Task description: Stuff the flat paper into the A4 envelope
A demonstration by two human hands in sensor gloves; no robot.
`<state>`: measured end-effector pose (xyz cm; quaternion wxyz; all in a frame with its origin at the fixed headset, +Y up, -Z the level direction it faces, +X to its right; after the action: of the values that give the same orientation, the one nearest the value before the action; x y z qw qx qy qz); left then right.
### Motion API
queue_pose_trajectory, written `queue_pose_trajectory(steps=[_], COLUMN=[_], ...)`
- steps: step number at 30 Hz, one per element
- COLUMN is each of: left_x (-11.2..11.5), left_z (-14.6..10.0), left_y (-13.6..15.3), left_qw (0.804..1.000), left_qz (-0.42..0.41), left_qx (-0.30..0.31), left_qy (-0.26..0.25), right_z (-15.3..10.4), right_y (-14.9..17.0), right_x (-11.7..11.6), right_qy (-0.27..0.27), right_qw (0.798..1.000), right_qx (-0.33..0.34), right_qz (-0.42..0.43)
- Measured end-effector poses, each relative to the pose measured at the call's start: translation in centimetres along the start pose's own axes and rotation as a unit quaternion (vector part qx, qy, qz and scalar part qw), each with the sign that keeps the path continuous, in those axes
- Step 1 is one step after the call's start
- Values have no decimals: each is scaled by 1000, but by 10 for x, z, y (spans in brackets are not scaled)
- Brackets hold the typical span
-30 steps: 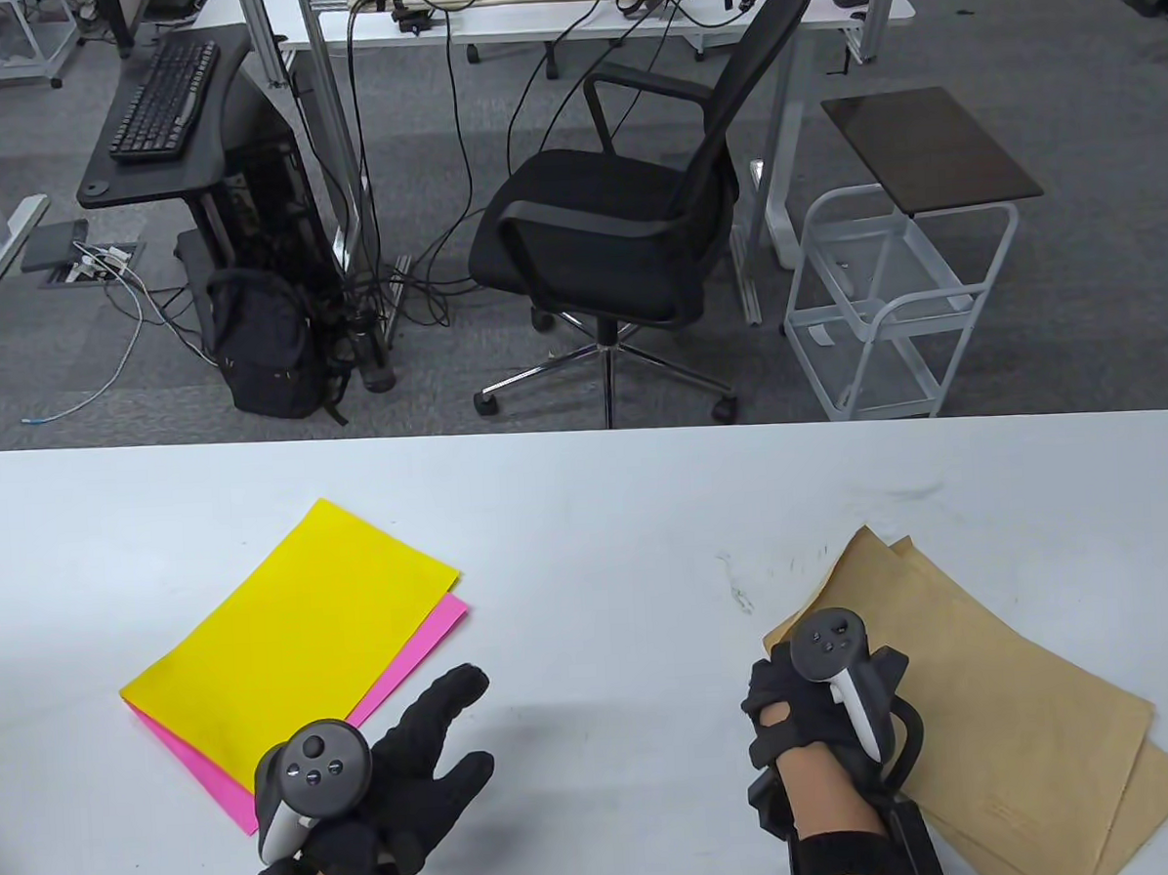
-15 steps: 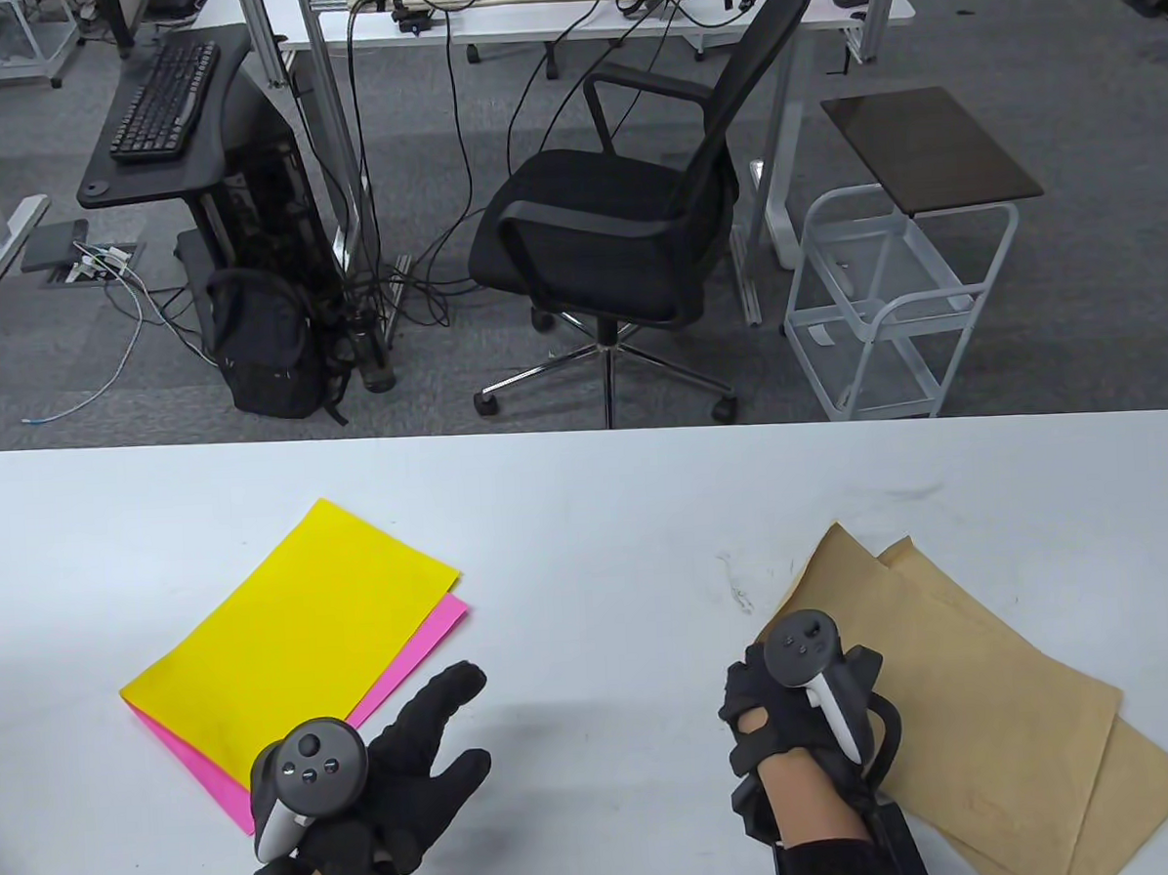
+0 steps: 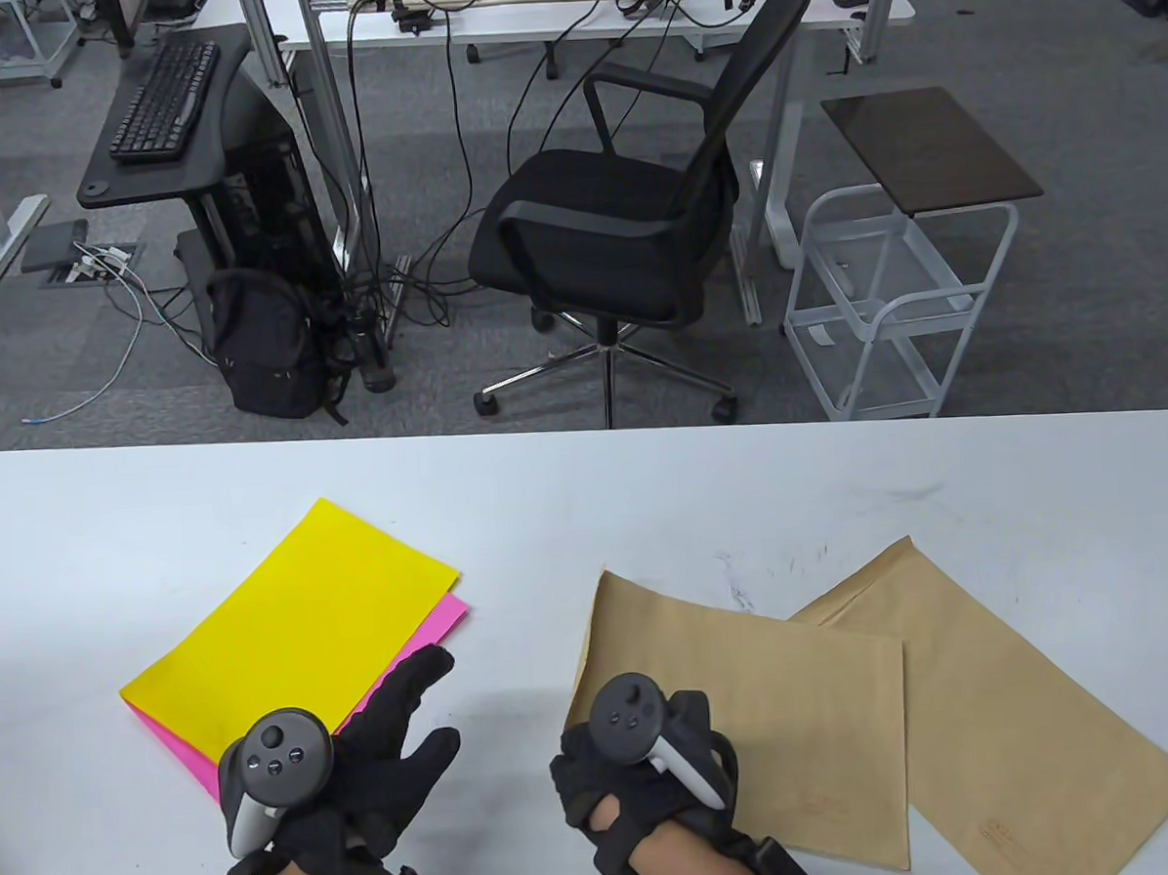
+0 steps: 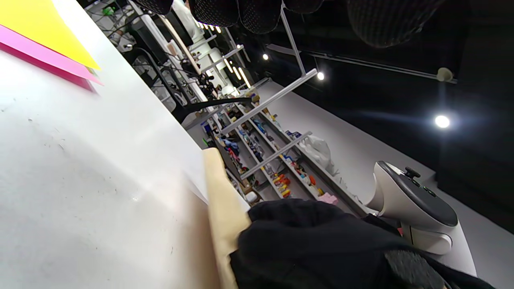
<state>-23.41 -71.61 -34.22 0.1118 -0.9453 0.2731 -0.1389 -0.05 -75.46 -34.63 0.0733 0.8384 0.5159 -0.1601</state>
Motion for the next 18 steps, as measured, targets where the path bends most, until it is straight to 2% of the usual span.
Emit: queue_pose_trajectory(steps=[11, 18], left_x=[-16, -25], left_z=[-1, -2], left_y=[4, 7], left_qw=[1000, 999], left_qz=[-5, -18], left_qx=[-3, -7], left_qy=[-25, -38], right_z=[10, 7], right_y=[-65, -89], right_x=[-64, -82], right_qy=[-66, -91], right_qw=[995, 987], right_qx=[54, 94], right_qz=[-61, -93])
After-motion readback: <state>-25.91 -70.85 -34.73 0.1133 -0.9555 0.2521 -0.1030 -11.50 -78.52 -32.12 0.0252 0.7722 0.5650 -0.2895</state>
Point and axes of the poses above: the tracker on the back of each hand, its own y axis roughly to the little-finger side, its own z axis roughly from the wrist to the fingertips, x = y × z, the point moved 4 cm from there along z, roughly from the wrist to the fingertips, and after that the axes turned 2 degrees about -x, right-handed, at the moved point
